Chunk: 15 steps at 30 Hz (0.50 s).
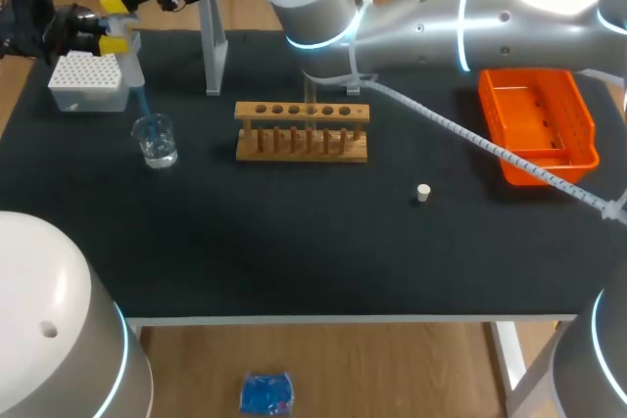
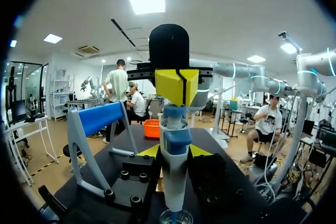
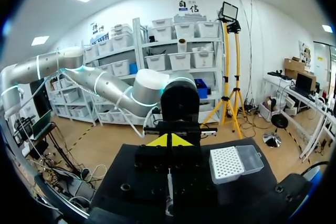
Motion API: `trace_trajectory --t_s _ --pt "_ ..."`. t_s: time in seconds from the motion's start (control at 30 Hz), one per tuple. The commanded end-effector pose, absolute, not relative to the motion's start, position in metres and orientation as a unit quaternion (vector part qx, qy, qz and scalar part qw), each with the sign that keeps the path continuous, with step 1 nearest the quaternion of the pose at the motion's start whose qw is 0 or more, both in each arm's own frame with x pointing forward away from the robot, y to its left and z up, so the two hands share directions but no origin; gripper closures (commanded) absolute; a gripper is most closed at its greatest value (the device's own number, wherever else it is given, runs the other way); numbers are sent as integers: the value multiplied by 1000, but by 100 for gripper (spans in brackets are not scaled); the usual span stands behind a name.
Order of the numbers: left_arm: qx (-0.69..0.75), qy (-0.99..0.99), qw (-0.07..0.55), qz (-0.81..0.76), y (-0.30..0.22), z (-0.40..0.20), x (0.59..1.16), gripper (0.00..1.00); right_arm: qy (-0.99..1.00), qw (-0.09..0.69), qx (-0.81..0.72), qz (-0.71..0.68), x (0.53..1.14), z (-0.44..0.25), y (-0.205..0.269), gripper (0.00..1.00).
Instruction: Invert the test tube, pick up the pipette, mount the tip to pipette, aspirate from beaker and dispense into the tube, eject the tip, return the pipette, and cap with the stopper.
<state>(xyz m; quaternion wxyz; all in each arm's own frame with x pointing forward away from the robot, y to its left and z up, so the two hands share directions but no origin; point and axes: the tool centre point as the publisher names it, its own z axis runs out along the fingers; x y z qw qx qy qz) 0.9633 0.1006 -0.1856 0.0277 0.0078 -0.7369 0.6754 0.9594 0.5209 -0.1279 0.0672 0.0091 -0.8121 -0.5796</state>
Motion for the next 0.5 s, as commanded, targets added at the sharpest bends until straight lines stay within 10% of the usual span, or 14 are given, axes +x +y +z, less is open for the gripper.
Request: trace_trajectory --t_s 0.03,0.07,0.1,0.13,0.5 --pt "9 -738 27 674 100 -182 962 100 -813 57 16 -579 954 -115 517 100" --pt "9 -738 27 674 100 -182 962 100 -813 57 16 -579 954 -112 517 97" --pt "9 -738 27 674 100 -182 962 100 -813 51 17 -580 953 -108 516 65" --pt "9 -738 27 674 100 -182 962 100 -813 47 17 -580 952 -105 514 0" --pt "9 -738 27 674 100 -182 962 100 -822 -6 18 -570 948 -71 469 0"
